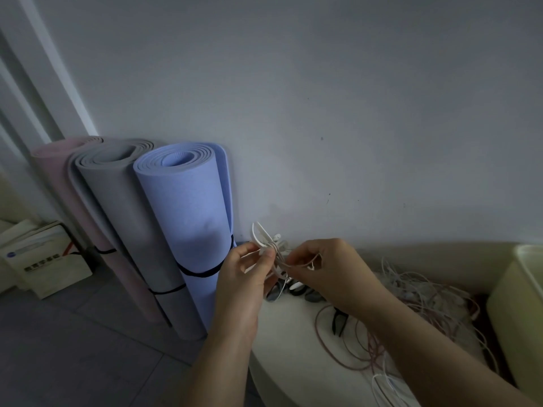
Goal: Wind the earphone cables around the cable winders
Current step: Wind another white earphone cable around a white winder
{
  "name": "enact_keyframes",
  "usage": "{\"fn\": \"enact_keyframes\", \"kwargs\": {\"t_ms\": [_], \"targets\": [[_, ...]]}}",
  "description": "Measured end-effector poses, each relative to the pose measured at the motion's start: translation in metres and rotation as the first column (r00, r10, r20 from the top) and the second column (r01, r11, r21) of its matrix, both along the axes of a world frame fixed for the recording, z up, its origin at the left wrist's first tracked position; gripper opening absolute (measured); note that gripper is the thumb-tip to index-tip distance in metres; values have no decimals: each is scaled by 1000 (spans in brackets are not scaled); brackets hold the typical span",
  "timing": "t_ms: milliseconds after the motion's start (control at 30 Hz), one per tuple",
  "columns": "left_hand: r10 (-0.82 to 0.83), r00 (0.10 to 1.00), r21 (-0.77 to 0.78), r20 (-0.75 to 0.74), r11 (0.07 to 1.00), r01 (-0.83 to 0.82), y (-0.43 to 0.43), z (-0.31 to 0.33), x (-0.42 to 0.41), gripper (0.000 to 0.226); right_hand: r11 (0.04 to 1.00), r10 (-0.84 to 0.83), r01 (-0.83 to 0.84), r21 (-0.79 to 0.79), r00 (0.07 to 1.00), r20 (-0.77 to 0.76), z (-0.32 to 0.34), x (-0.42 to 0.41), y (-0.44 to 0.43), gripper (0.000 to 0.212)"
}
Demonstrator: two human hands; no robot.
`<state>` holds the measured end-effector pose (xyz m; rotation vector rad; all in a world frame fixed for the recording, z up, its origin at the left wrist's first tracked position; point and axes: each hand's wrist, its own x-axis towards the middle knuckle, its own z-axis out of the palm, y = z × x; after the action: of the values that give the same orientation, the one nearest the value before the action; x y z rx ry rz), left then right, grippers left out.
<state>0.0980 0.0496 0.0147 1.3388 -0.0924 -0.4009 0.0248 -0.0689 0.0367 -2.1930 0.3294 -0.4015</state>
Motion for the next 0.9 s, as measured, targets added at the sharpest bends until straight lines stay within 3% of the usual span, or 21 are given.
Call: {"fn": "enact_keyframes", "kwargs": {"t_ms": [133, 267, 400, 600, 733, 900], "targets": [[-5, 1000, -13, -11, 1000, 5, 3, 2, 2, 20, 992, 16, -20, -126, 999, -32, 4, -2, -1, 6], [-17, 1000, 1, -6, 1000, 17, 2, 2, 1, 16, 994, 27, -26, -104, 1000, 12, 6, -3, 2, 12], [-38, 989, 151, 143, 988, 16, 1, -1, -1, 14, 997, -5, 14, -76, 993, 120, 7, -3, 3, 14], [-154, 966, 284, 210, 955, 90, 1, 1, -4, 14, 885, 121, -10, -465, 971, 208, 10, -3, -11, 16], [-234, 957, 314, 169, 934, 173, 3, 4, -4, 17, 861, 177, -44, -507, 960, 217, 13, -6, -13, 23], [-374, 916, 369, 146, 879, 301, 11, 8, -1, 20, 862, 201, -71, -503, 957, 209, 15, -8, -19, 16]]}}
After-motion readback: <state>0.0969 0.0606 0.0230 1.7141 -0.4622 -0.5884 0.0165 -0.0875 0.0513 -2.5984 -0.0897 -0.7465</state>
